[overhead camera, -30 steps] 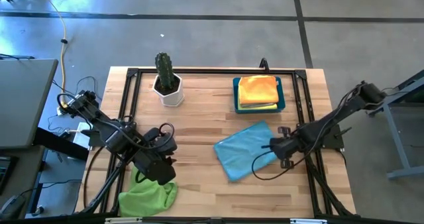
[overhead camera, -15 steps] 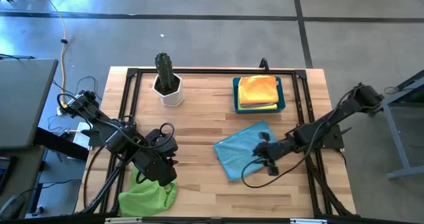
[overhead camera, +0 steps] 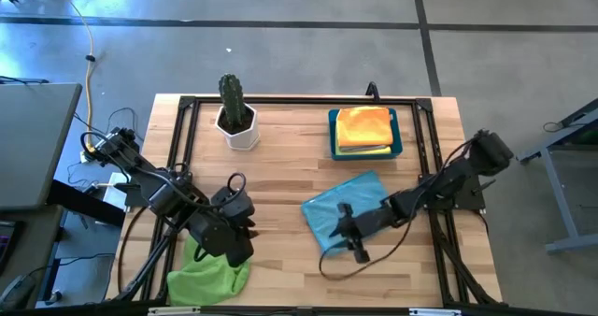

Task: Fold microfiber towels
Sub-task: Fold the blue microfiber cloth

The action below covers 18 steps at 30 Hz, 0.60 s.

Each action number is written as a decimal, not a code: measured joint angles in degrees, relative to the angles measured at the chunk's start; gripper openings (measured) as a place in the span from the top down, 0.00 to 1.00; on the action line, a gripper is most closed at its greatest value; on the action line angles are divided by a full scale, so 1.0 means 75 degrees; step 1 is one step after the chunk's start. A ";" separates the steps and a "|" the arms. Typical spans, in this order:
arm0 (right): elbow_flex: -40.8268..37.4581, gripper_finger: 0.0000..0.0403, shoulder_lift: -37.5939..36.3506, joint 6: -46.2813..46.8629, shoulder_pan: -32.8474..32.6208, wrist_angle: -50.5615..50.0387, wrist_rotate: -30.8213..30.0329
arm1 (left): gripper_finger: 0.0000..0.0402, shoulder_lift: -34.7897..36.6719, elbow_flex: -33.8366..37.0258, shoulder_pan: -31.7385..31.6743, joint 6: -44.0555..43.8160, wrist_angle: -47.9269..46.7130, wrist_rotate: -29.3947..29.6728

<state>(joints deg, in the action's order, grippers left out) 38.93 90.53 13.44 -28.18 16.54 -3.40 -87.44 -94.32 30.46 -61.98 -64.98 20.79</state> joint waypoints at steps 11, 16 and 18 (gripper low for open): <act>0.1507 0.64 0.1421 0.0552 -0.0711 -0.1822 -0.0688 | 0.71 0.0000 -0.0003 0.0035 -0.0125 0.0346 -0.0002; 0.1893 0.64 0.1913 0.0554 -0.0706 -0.1899 -0.0712 | 0.71 0.0000 -0.0003 0.0102 -0.0136 0.0422 -0.0003; 0.2048 0.64 0.2126 0.0580 -0.0694 -0.1884 -0.0710 | 0.71 0.0000 -0.0003 0.0106 -0.0127 0.0454 -0.0003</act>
<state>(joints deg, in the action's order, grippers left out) 54.29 106.48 17.79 -33.39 2.42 -8.72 -87.44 -94.35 31.26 -62.93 -61.57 20.76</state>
